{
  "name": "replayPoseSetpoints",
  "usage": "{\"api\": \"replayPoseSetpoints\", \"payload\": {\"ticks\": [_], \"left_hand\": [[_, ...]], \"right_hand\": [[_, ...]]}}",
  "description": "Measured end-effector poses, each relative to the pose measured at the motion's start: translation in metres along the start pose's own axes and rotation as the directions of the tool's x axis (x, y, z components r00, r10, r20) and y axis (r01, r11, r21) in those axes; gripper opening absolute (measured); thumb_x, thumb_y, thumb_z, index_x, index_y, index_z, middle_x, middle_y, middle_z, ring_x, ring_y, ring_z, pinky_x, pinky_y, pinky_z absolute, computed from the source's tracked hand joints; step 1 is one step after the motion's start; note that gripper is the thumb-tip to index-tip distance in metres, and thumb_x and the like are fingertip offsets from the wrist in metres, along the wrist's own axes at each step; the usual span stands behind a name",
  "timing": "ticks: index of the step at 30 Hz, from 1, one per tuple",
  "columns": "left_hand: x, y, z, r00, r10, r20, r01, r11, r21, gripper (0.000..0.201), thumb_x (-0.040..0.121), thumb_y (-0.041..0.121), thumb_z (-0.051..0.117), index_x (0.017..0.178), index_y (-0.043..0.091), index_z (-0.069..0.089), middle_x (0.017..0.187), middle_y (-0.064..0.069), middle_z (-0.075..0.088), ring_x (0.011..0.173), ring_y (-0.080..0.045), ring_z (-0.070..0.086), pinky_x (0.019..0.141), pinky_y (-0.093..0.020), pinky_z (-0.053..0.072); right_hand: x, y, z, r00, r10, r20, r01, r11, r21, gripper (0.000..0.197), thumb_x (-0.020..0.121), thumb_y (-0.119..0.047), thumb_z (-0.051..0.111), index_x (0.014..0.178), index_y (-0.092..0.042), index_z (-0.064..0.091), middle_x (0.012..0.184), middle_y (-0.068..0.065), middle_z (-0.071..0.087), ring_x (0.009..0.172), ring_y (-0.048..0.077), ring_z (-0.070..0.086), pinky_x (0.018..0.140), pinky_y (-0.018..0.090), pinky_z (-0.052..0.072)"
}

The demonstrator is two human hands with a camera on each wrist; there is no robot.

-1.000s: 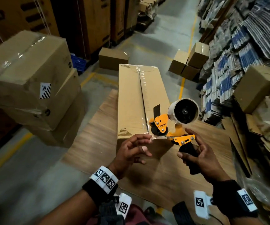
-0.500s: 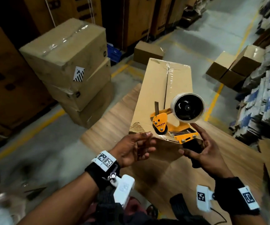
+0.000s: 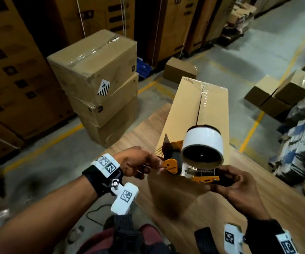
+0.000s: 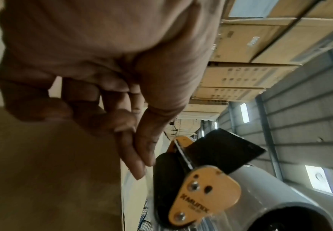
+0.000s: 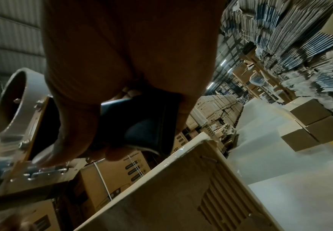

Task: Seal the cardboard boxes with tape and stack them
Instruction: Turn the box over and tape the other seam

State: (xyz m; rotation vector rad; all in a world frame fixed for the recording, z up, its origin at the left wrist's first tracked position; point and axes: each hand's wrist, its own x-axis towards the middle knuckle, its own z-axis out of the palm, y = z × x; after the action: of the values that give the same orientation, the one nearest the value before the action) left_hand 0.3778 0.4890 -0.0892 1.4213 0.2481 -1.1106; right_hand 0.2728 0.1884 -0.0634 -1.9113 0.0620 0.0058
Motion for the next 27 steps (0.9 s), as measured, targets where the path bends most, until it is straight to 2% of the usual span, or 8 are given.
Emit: {"api": "replayPoseSetpoints", "payload": {"ticks": [4,8,13,17,20,23,25,27], "left_hand": [[-0.002,0.019,-0.019,0.992,0.087,-0.095,-0.075,0.989,0.127,0.01,0.086,0.004,0.071,0.09,0.009,0.079,0.092,-0.014,0.075,0.051,-0.011,0.031,0.058,-0.026,0.024],[0.0,0.027,-0.061,0.966,0.12,-0.227,-0.096,0.989,0.114,0.014,0.081,0.005,0.081,0.093,0.012,0.076,0.087,-0.009,0.074,0.051,-0.009,0.032,0.056,-0.021,0.029],[0.01,0.023,-0.067,0.95,0.124,-0.288,-0.096,0.989,0.11,0.01,0.086,0.011,0.07,0.086,0.011,0.08,0.091,-0.009,0.076,0.055,-0.011,0.037,0.06,-0.024,0.033],[0.017,0.013,-0.067,0.917,0.216,-0.335,-0.171,0.972,0.159,0.016,0.082,0.025,0.087,0.08,0.012,0.078,0.088,-0.011,0.078,0.056,-0.01,0.04,0.053,-0.022,0.033],[0.025,0.006,-0.066,0.871,0.319,-0.373,-0.266,0.946,0.187,0.027,0.082,0.025,0.088,0.085,0.002,0.072,0.082,-0.016,0.077,0.049,-0.011,0.035,0.048,-0.02,0.026],[0.03,0.0,-0.064,0.847,0.365,-0.386,-0.308,0.929,0.204,0.029,0.084,0.023,0.087,0.083,-0.002,0.072,0.078,-0.017,0.075,0.045,-0.011,0.032,0.046,-0.019,0.022],[0.03,-0.004,-0.061,0.834,0.385,-0.396,-0.319,0.921,0.224,0.029,0.086,0.021,0.085,0.085,-0.005,0.072,0.075,-0.016,0.074,0.042,-0.008,0.037,0.044,-0.017,0.026],[0.029,-0.008,-0.057,0.808,0.415,-0.419,-0.334,0.907,0.255,0.026,0.087,0.018,0.083,0.088,-0.006,0.073,0.073,-0.012,0.073,0.039,0.001,0.046,0.045,-0.019,0.035]], "right_hand": [[0.002,-0.001,-0.003,0.997,-0.059,-0.04,0.058,0.998,-0.03,0.038,0.057,-0.01,0.091,0.092,-0.02,0.082,0.091,-0.001,0.08,0.081,0.009,0.075,0.077,0.025,0.06],[-0.004,-0.003,-0.028,0.989,-0.079,-0.121,0.07,0.995,-0.07,0.04,0.061,0.001,0.091,0.097,-0.008,0.079,0.09,-0.005,0.08,0.081,0.004,0.075,0.074,0.012,0.055],[-0.001,0.003,-0.027,0.994,-0.065,-0.087,0.056,0.993,-0.103,0.041,0.058,0.0,0.091,0.091,-0.023,0.079,0.088,-0.009,0.08,0.081,0.003,0.075,0.075,0.012,0.055],[0.007,0.007,-0.022,0.994,-0.04,-0.097,0.034,0.997,-0.067,0.04,0.056,-0.006,0.089,0.091,-0.023,0.079,0.089,-0.01,0.08,0.084,0.003,0.076,0.075,0.011,0.055],[0.013,0.011,-0.023,0.998,-0.009,-0.062,0.003,0.996,-0.087,0.042,0.056,-0.014,0.092,0.096,-0.019,0.08,0.094,-0.005,0.081,0.091,0.011,0.077,0.083,0.024,0.06],[0.017,0.016,-0.025,0.999,0.021,-0.05,-0.027,0.994,-0.108,0.042,0.054,-0.025,0.094,0.094,-0.029,0.083,0.095,-0.003,0.081,0.094,0.017,0.077,0.089,0.038,0.061],[0.02,0.018,-0.025,0.999,0.03,-0.045,-0.036,0.991,-0.13,0.044,0.055,-0.025,0.095,0.096,-0.033,0.083,0.096,-0.002,0.081,0.096,0.019,0.077,0.091,0.045,0.061],[0.022,0.019,-0.026,0.999,0.031,-0.04,-0.037,0.988,-0.152,0.041,0.058,-0.017,0.095,0.095,-0.026,0.083,0.095,-0.002,0.081,0.097,0.021,0.077,0.091,0.047,0.061]]}}
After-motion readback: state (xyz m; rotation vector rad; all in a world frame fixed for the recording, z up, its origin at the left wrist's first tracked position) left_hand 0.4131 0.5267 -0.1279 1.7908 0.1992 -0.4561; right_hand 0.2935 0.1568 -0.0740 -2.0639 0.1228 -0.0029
